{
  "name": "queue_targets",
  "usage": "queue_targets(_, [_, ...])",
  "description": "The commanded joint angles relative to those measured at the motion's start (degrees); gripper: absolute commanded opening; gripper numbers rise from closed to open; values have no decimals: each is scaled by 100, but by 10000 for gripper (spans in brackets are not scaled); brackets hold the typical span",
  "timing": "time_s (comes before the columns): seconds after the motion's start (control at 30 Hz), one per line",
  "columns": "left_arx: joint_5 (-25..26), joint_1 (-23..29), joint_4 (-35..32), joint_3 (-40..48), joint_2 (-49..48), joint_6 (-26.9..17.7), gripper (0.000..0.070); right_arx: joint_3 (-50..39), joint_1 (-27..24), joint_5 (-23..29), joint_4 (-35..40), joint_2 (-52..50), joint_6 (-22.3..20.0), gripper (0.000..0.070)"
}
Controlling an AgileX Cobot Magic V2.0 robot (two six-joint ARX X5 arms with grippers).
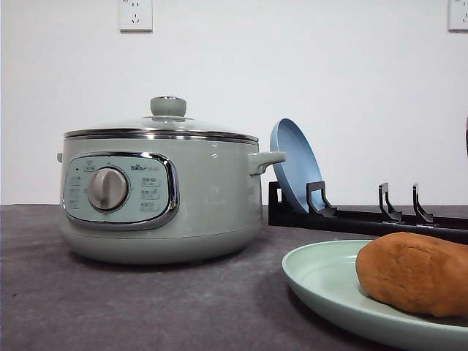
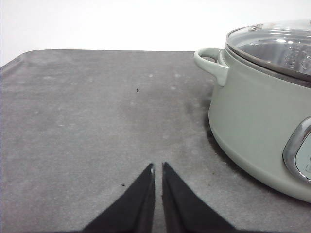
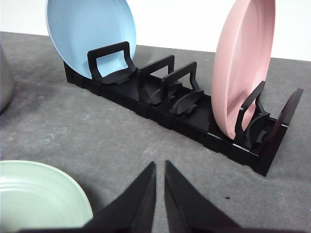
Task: Transfer potato from steamer to green plate
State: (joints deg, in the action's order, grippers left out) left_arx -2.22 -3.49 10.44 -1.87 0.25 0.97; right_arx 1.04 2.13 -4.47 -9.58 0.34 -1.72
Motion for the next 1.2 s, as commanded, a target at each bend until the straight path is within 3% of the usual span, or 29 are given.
queue_targets(0.0, [-22, 4, 28, 118, -7, -29, 22, -33, -11, 2, 57, -13, -37, 21])
queue_targets(1.17, [-22, 4, 28, 118, -7, -30, 22, -33, -11, 2, 57, -13, -37, 21])
